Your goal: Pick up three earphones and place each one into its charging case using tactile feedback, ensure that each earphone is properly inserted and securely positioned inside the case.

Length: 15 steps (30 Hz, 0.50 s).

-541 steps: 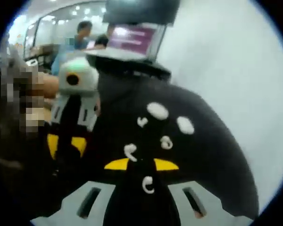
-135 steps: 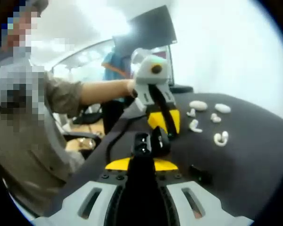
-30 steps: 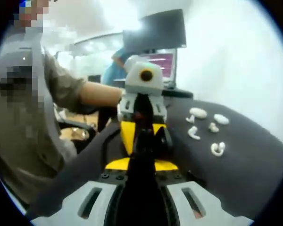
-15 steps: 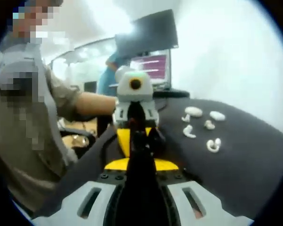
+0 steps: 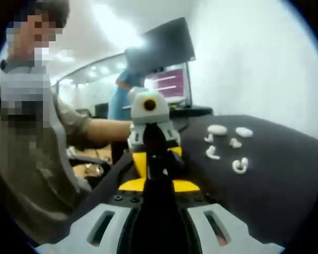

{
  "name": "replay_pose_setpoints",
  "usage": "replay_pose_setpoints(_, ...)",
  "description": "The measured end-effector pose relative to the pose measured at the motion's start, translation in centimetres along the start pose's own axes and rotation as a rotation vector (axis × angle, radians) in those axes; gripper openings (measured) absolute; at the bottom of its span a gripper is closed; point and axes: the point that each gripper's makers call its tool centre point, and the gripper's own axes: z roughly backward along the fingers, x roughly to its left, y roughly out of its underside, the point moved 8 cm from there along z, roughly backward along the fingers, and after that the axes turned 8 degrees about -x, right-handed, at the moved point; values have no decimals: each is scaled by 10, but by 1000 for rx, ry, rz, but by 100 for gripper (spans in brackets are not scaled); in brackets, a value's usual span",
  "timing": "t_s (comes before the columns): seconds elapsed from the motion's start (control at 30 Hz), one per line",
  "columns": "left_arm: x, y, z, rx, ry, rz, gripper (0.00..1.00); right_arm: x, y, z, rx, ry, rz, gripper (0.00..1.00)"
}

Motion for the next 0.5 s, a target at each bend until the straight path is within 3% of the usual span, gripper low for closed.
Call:
replay_pose_setpoints(0.1, -1, 0, -1, 7, 12, -4, 15, 0, 0, -1, 5, 5, 2, 18)
replay_pose_setpoints(0.43, 2, 3, -4, 15, 12, -3, 14, -2, 0, 1, 25, 24, 12, 19)
replay_pose_setpoints(0.5, 1, 3, -4, 14, 12, 1, 14, -3, -6, 6, -22, 37, -13, 19)
